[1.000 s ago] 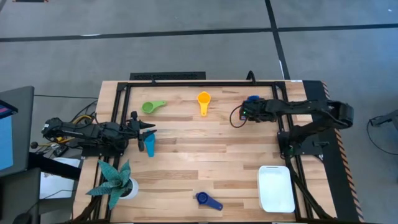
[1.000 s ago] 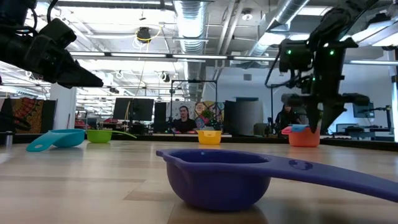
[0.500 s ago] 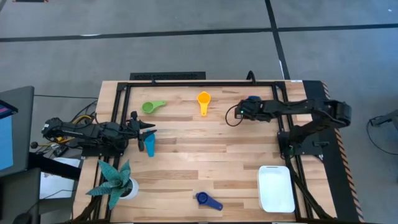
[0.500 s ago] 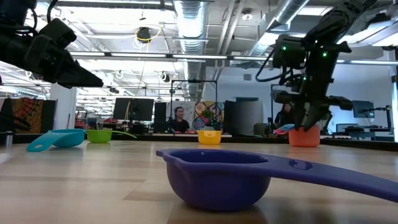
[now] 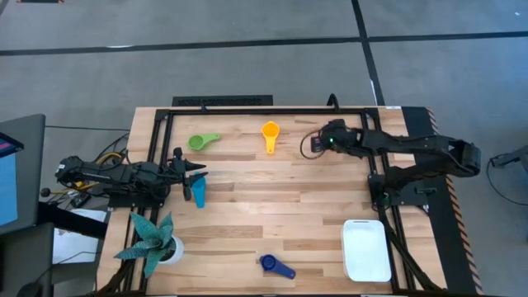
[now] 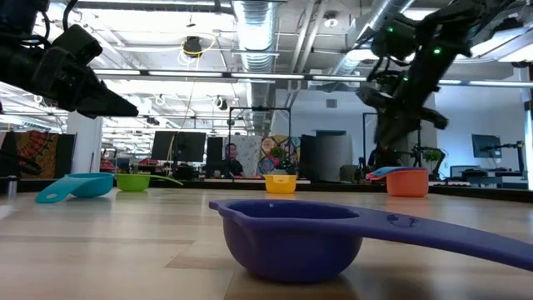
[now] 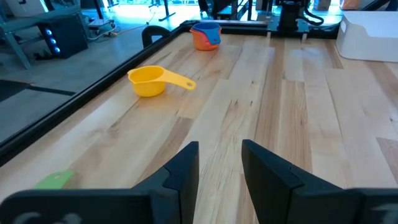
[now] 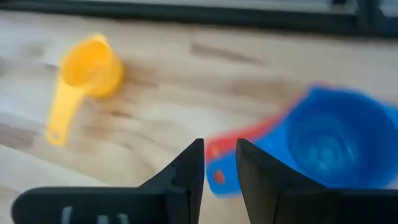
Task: Nest measuring cups in basket
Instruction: Stack the blue measuring cup on the red measuring cup
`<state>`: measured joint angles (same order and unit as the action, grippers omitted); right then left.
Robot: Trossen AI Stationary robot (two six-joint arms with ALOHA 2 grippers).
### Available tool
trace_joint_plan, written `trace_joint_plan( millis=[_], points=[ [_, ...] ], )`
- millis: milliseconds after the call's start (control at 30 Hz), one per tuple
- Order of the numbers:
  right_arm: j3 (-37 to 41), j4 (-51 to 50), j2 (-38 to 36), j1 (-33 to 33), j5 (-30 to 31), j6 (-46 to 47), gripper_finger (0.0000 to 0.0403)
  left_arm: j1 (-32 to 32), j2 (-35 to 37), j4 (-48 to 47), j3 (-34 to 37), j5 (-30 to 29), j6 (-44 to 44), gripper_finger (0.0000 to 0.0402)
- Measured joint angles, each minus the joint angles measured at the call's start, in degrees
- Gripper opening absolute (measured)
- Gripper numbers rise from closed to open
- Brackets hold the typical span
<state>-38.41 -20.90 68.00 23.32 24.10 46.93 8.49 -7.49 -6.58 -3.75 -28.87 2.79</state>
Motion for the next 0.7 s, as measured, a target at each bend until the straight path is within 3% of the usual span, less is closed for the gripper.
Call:
trace_joint_plan(
  millis=[133, 300, 533, 700],
  points=[
    [-4.55, 2.23, 4.36, 4.78, -3.36, -7.40, 0.0107, -0.01, 0.00, 0.00, 0.00, 0.00, 0.00, 0.0112],
    [-11.94, -2.66, 12.11, 9.71, -7.17, -13.81, 0.0102, 0.00, 0.00, 0.01, 0.00, -0.01, 0.00, 0.0112],
    [-20.02, -12.27, 22.10, 11.38, -8.46, -20.40, 0.0102, 0.00, 0.00, -0.01, 0.00, -0.01, 0.00, 0.0112],
    [-22.64, -13.41, 26.38, 11.78, -9.21, -23.97, 0.0102, -0.02, 0.00, -0.01, 0.00, 0.01, 0.00, 0.0112]
  ],
)
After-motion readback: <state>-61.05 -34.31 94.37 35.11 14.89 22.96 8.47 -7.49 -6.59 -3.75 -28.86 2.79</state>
